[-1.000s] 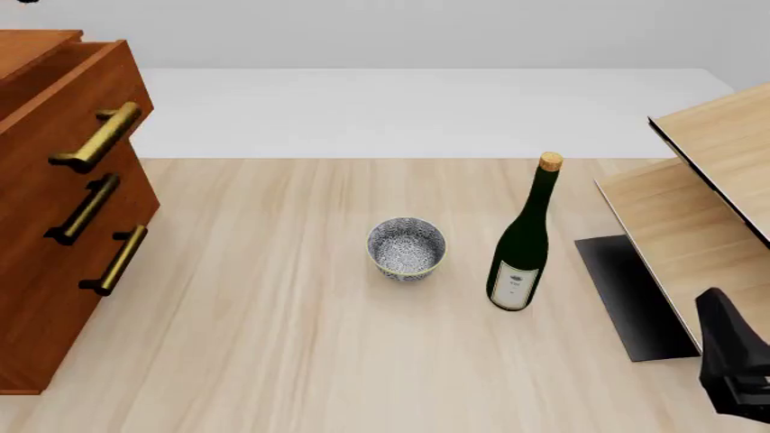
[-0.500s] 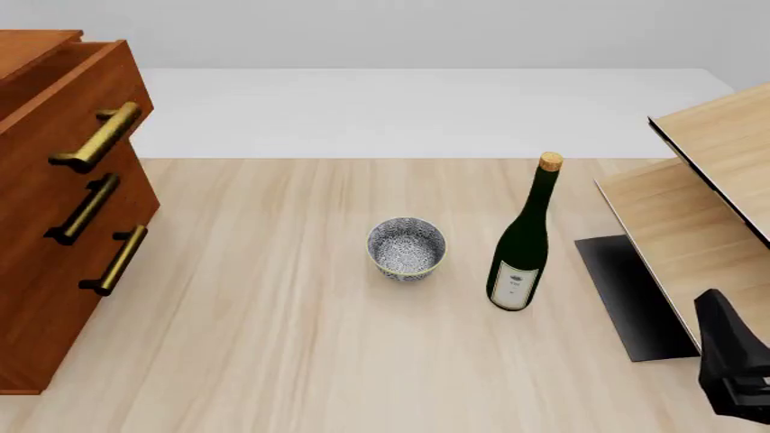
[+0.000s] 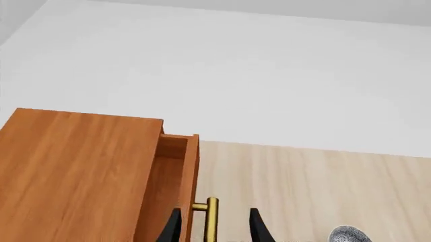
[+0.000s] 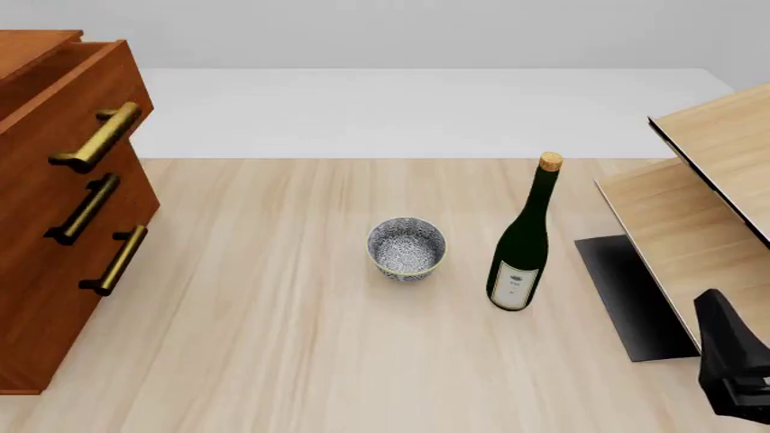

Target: Close the bottom drawer of the cabinet and open the top drawer.

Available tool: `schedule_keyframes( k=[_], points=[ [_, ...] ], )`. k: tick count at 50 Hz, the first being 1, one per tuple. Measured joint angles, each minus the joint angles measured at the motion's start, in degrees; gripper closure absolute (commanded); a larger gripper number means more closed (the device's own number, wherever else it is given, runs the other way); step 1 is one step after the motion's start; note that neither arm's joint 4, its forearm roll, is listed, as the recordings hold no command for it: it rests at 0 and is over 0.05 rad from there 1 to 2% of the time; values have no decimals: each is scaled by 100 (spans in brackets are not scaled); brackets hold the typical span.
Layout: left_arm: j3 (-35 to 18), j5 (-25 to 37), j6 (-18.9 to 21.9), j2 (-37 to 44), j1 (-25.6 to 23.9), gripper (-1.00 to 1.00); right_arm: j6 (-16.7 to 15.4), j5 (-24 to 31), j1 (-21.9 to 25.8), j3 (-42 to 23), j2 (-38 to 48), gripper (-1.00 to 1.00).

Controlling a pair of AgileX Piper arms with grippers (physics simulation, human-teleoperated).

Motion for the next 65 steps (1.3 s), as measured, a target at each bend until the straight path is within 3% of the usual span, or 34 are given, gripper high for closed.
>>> schedule_keyframes(
  k=[65],
  points=[
    [1410,-565,-223,-353,673,-100,-36,-5,31,10,0,-100]
  ],
)
